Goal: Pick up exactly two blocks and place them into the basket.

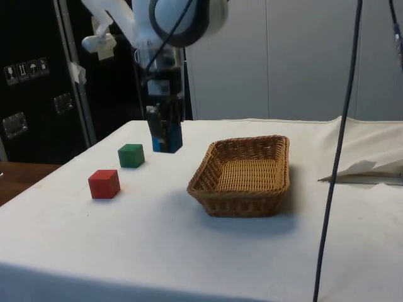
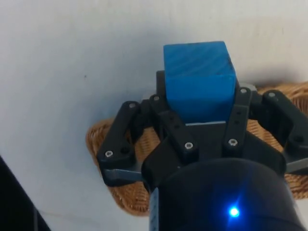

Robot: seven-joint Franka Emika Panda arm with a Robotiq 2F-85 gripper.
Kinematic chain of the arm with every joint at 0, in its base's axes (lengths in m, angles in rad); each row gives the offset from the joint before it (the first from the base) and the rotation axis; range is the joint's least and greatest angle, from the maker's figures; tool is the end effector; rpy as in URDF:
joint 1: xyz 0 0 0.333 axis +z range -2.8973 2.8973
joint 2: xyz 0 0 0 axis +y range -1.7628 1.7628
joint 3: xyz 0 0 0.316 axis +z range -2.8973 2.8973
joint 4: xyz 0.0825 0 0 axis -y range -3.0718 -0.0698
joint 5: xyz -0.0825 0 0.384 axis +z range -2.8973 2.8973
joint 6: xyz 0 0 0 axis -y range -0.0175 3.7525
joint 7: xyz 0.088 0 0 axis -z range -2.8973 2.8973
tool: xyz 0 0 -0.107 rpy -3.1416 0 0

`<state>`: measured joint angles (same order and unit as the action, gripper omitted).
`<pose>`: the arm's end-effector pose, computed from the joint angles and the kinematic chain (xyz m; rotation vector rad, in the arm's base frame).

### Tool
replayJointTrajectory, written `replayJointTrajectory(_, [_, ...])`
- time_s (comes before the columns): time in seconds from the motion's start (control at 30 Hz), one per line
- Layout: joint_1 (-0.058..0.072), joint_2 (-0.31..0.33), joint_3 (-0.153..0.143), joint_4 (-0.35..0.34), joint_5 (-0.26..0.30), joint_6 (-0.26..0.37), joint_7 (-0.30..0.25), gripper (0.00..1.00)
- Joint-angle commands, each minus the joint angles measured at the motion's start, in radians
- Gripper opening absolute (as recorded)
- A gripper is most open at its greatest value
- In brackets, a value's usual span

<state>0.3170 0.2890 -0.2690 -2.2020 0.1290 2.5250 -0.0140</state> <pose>0.5591 0.0259 0.2586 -3.1382 0.0458 -0.0747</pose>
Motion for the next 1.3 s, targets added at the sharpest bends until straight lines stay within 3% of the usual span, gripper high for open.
replayJointTrajectory(0.0, [0.006, -0.029, -0.007, -0.017, -0.015, -0.01, 0.016, 0.01])
replayJointTrajectory(0.07, [0.006, -0.068, -0.006, -0.039, -0.015, -0.023, 0.02, 0.01])
replayJointTrajectory(0.1, [0.0, -0.052, 0.0, -0.029, 0.0, -0.018, 0.004, 0.01])
replayJointTrajectory(0.13, [0.006, -0.08, -0.006, -0.046, -0.015, -0.027, 0.021, 0.01])
replayJointTrajectory(0.3, [0.006, -0.159, -0.004, -0.088, -0.02, -0.057, 0.027, 0.01])
replayJointTrajectory(0.4, [0.002, -0.173, 0.0, -0.095, -0.003, -0.064, 0.011, 0.01])
replayJointTrajectory(0.7, [0.004, -0.302, 0.003, -0.179, -0.045, -0.104, 0.045, 0.01])
replayJointTrajectory(0.73, [0.002, -0.299, 0.003, -0.175, -0.024, -0.108, 0.023, 0.01])
replayJointTrajectory(0.77, [0.004, -0.311, 0.005, -0.187, -0.048, -0.105, 0.048, 0.01])
replayJointTrajectory(1.0, [0.004, -0.377, 0.036, -0.258, -0.068, -0.099, 0.084, 0.01])
replayJointTrajectory(1.03, [0.003, -0.367, 0.031, -0.247, -0.051, -0.108, 0.063, 0.01])
replayJointTrajectory(1.1, [0.004, -0.393, 0.054, -0.283, -0.07, -0.093, 0.099, 0.01])
replayJointTrajectory(1.27, [0.005, -0.409, 0.085, -0.324, -0.068, -0.072, 0.122, 0.01])
